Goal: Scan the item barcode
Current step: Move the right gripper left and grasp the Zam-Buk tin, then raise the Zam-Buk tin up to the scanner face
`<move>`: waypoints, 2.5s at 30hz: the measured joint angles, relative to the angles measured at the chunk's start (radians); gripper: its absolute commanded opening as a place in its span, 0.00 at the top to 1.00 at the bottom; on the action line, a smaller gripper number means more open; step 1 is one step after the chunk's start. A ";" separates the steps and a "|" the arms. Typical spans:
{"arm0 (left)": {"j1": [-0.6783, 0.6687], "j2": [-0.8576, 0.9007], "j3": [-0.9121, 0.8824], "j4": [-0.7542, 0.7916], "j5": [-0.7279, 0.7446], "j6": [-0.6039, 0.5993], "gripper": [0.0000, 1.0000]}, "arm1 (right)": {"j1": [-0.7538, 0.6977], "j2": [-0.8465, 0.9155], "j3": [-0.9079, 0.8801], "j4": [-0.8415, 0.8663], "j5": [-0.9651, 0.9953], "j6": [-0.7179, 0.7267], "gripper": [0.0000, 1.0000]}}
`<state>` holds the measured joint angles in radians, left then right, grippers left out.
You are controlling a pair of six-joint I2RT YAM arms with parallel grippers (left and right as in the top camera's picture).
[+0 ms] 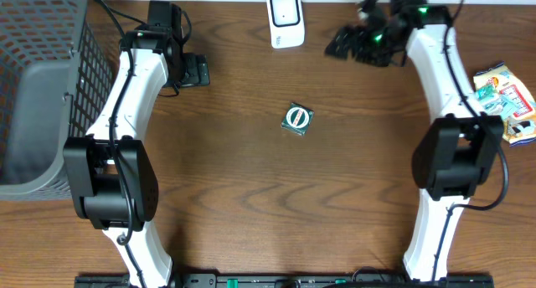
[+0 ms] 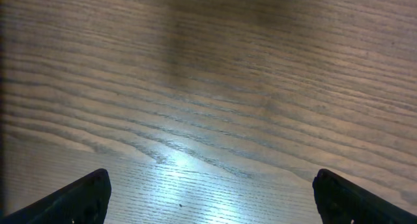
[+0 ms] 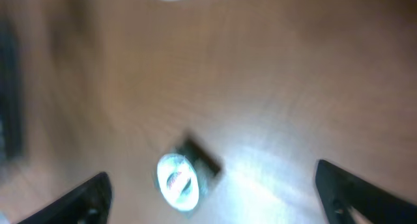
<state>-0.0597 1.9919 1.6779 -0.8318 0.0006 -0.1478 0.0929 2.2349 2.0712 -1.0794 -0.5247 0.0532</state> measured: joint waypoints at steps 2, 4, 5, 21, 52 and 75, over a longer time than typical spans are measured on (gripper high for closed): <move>0.000 0.000 0.000 -0.002 0.000 -0.013 0.02 | 0.063 0.000 -0.001 -0.077 0.048 -0.110 0.01; 0.000 0.000 0.000 -0.002 0.000 -0.014 0.02 | 0.129 0.000 -0.001 -0.101 0.106 -0.169 0.01; 0.000 0.000 0.000 -0.002 0.000 -0.014 0.02 | 0.158 0.000 -0.001 -0.098 0.129 -0.188 0.01; 0.000 0.000 0.000 0.000 0.000 -0.017 0.02 | 0.396 0.147 -0.001 -0.128 0.440 -0.415 0.01; 0.000 0.000 0.000 0.006 0.000 -0.018 0.02 | 0.394 0.159 -0.102 -0.066 0.515 -0.423 0.56; 0.000 0.000 0.000 0.005 0.000 -0.021 0.02 | 0.297 0.203 0.182 0.577 0.496 -0.110 0.65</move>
<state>-0.0597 1.9919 1.6775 -0.8268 0.0002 -0.1692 0.3901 2.4382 2.2536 -0.5026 -0.0288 -0.0570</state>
